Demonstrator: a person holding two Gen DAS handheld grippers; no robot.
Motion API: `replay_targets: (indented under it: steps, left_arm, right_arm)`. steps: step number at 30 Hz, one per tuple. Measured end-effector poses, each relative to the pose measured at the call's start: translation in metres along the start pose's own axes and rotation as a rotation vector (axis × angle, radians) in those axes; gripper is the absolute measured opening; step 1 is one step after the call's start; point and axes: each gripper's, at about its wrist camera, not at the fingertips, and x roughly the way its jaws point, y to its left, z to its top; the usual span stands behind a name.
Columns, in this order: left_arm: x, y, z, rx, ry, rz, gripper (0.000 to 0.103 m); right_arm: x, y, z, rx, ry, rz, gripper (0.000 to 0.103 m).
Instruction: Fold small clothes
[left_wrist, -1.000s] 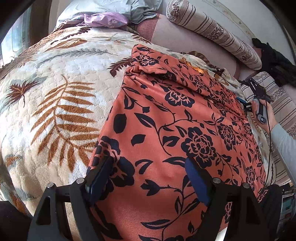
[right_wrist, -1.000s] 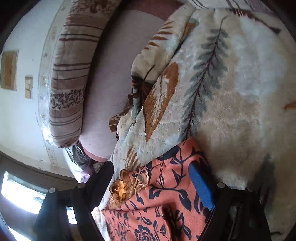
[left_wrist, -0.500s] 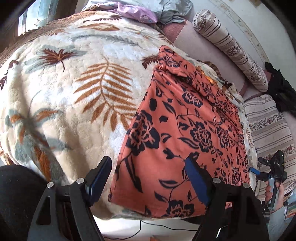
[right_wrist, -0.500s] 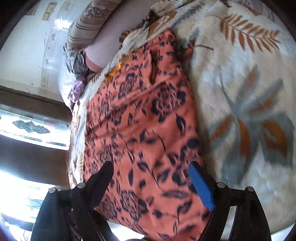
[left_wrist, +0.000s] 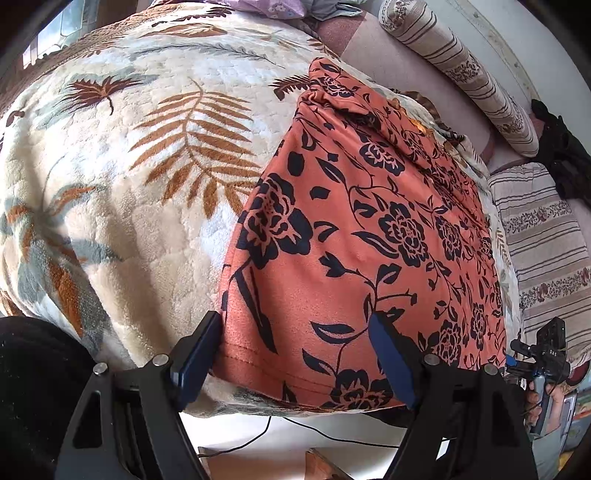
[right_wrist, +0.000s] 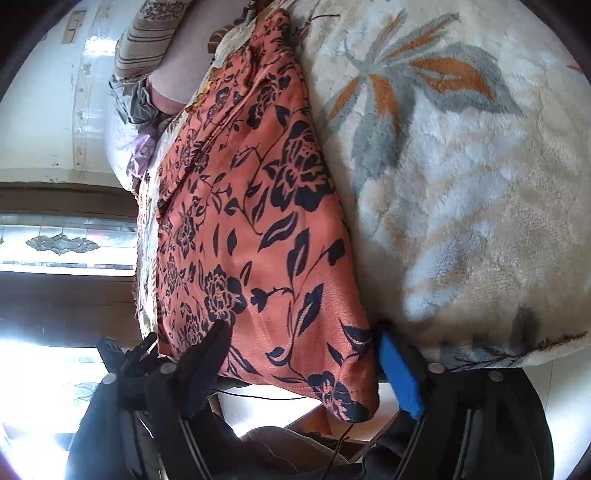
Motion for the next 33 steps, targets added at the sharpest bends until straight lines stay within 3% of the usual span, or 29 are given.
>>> replay_targets:
  steps: [1, 2, 4, 6, 7, 10, 12, 13, 14, 15, 16, 17, 18, 22, 24, 27, 28, 30, 31, 32, 33]
  left_arm:
    - [0.001, 0.0, 0.0, 0.003, 0.004, 0.019, 0.071]
    - [0.004, 0.0, -0.001, 0.009, 0.016, 0.035, 0.048]
    - [0.008, 0.002, 0.0, 0.019, 0.032, 0.085, 0.029]
    - [0.006, 0.005, 0.001, 0.001, 0.038, 0.072, 0.029]
    - [0.004, 0.008, 0.002, -0.014, 0.037, 0.065, 0.034]
    - [0.003, 0.01, 0.0, -0.031, 0.035, 0.042, 0.066]
    - [0.007, 0.009, -0.001, -0.006, 0.05, 0.063, 0.065]
    - [0.009, 0.006, -0.002, 0.016, 0.054, 0.088, 0.051]
    - [0.009, 0.005, -0.002, 0.037, 0.053, 0.134, 0.022]
    - [0.009, 0.005, -0.001, 0.05, 0.054, 0.141, 0.013]
    - [0.006, 0.007, 0.001, 0.039, 0.059, 0.096, 0.008]
    - [0.0, 0.009, 0.003, 0.027, 0.042, 0.089, 0.008]
    - [-0.009, 0.007, 0.004, 0.041, 0.01, 0.1, 0.008]
    - [-0.03, 0.0, 0.008, 0.077, -0.047, 0.076, 0.011]
    - [-0.018, 0.003, 0.007, 0.075, -0.014, 0.1, 0.014]
    - [0.007, 0.008, 0.006, 0.05, 0.06, 0.153, 0.028]
    - [0.007, 0.009, 0.005, 0.041, 0.049, 0.131, 0.036]
    - [0.005, 0.009, 0.004, 0.024, 0.04, 0.081, 0.061]
    - [0.006, 0.008, 0.004, 0.025, 0.035, 0.081, 0.073]
    - [0.006, 0.007, 0.004, 0.033, 0.024, 0.1, 0.073]
    - [0.008, 0.006, 0.005, 0.046, 0.022, 0.119, 0.072]
  right_arm:
    - [0.005, 0.005, -0.001, 0.001, 0.014, -0.005, 0.048]
    - [0.008, 0.005, -0.002, -0.002, 0.021, -0.023, 0.045]
    - [0.01, 0.002, -0.003, 0.011, 0.02, -0.044, 0.043]
    - [0.008, 0.001, -0.001, 0.02, 0.0, -0.068, 0.044]
    - [0.009, 0.0, -0.001, 0.016, 0.009, -0.065, 0.045]
    - [0.01, 0.002, 0.001, 0.014, 0.019, -0.031, 0.06]
    - [0.01, 0.001, 0.002, 0.019, 0.023, -0.029, 0.06]
    - [0.011, 0.002, 0.002, 0.022, 0.021, -0.032, 0.06]
    - [0.011, 0.004, 0.002, 0.011, 0.024, -0.038, 0.056]
    - [0.012, 0.007, 0.001, 0.0, 0.026, -0.047, 0.049]
    - [0.014, 0.01, 0.0, -0.008, 0.028, -0.068, 0.019]
    - [0.015, 0.011, 0.0, -0.014, 0.028, -0.102, 0.012]
    - [0.013, 0.013, 0.0, -0.021, 0.014, -0.117, 0.011]
    - [-0.012, 0.026, -0.001, -0.037, -0.065, -0.054, 0.011]
    - [-0.017, 0.027, 0.001, -0.029, -0.093, -0.038, 0.013]
    - [0.002, 0.01, 0.004, 0.04, -0.018, -0.033, 0.017]
    - [0.009, 0.005, 0.003, 0.067, -0.001, -0.068, 0.03]
    - [0.013, 0.005, 0.001, 0.065, 0.008, -0.076, 0.04]
    - [0.012, 0.008, 0.001, 0.049, 0.001, -0.068, 0.066]
    - [0.011, 0.011, 0.001, 0.038, -0.005, -0.042, 0.082]
    - [0.011, 0.013, 0.001, 0.026, -0.01, -0.035, 0.083]
